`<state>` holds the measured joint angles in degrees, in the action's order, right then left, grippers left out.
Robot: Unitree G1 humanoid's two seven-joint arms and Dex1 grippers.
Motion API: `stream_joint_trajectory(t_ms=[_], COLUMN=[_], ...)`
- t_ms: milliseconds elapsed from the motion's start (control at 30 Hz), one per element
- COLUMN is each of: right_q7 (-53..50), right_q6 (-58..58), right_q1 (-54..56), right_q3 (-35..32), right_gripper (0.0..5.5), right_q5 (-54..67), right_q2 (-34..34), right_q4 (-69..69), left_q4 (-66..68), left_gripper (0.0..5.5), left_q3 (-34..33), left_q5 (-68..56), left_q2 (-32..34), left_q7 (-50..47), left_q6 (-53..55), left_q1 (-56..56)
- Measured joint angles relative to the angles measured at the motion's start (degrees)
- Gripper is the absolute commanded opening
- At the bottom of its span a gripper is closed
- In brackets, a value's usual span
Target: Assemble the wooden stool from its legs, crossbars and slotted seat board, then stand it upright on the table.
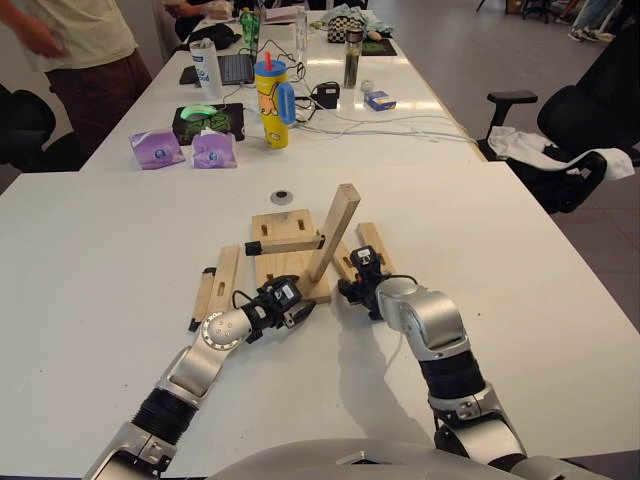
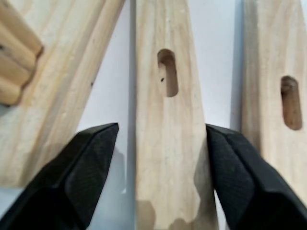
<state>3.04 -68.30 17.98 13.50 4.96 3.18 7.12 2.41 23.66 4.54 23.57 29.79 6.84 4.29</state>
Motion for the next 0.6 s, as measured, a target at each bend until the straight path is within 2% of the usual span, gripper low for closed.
stream_joint_trajectory(t_ms=[233,467,533,600], right_q7=[1.4,1.8,1.0,-0.2], right_q6=[5.4,13.6,16.1,21.4], right_q1=[0.5,-2.4,-3.7,-4.5], right_q3=[0.7,0.4,-1.8,-7.0], right_gripper=[2.08,2.07,2.07,2.07], right_q5=[-0.2,-0.6,-0.3,1.2], right_q2=[1.3,2.2,1.1,-1.0], right_q4=[-2.9,-3.9,-4.1,-4.0], left_q4=[1.3,6.5,8.2,9.0], left_gripper=[3.43,3.43,3.43,3.43], left_q3=[0.7,1.7,1.6,0.6], left_q5=[0.6,2.2,2.3,2.9], left_q2=[0.0,0.0,0.0,0.1], left_q7=[0.2,0.4,0.4,-0.9], left_q6=[-1.1,-6.8,-9.6,-13.5], left_q1=[1.2,3.8,4.1,3.4])
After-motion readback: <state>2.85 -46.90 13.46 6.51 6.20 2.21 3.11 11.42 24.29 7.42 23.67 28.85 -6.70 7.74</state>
